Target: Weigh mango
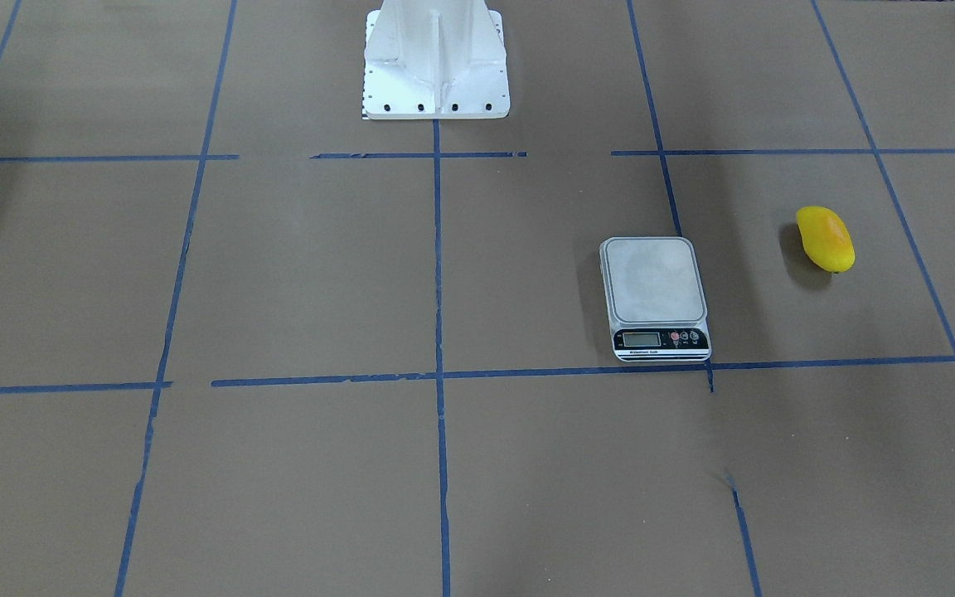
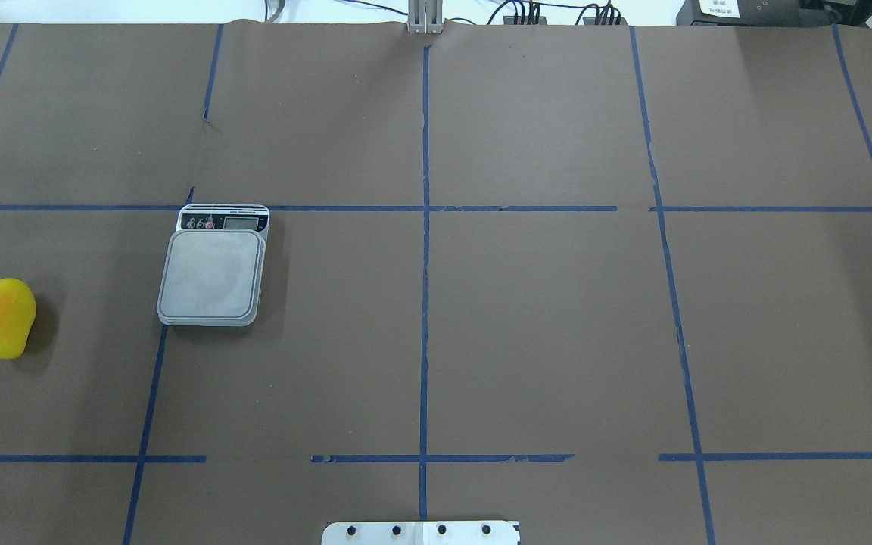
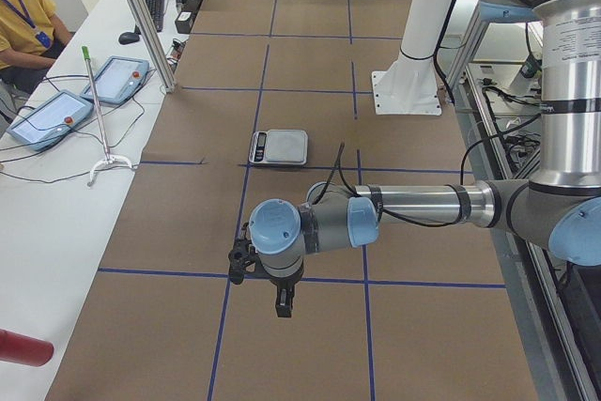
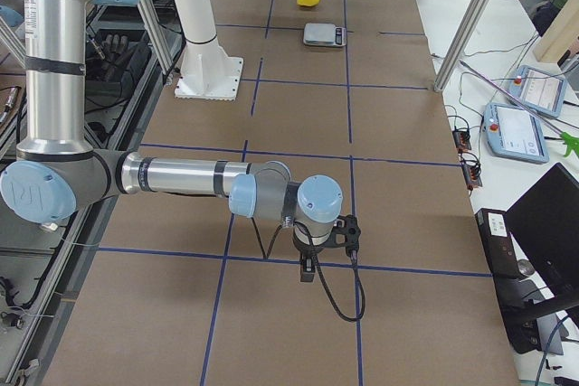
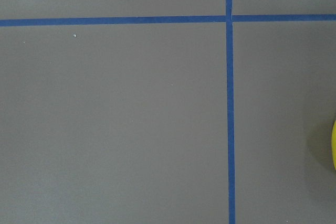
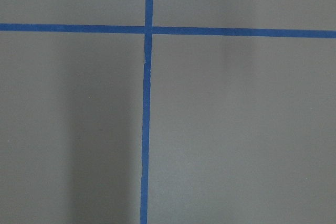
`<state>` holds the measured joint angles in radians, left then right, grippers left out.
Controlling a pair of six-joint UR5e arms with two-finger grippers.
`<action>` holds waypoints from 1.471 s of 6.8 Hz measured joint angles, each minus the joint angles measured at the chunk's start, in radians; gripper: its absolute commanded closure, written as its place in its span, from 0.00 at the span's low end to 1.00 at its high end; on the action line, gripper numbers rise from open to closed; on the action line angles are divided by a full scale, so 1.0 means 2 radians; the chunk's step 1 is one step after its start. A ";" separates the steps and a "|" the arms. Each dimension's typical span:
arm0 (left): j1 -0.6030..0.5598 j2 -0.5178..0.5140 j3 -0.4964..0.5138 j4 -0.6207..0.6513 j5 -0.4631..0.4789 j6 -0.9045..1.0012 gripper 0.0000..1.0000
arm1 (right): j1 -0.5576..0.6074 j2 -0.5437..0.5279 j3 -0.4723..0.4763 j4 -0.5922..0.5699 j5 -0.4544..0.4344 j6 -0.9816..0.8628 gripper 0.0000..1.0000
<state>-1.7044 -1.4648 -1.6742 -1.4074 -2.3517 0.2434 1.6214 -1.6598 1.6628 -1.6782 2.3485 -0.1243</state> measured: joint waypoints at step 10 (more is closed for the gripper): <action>0.084 0.000 0.001 -0.119 0.029 -0.143 0.00 | 0.000 0.000 0.000 0.000 0.000 0.000 0.00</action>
<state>-1.5362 -1.4650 -1.6725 -1.6448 -2.2936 -0.0424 1.6214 -1.6598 1.6628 -1.6782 2.3485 -0.1243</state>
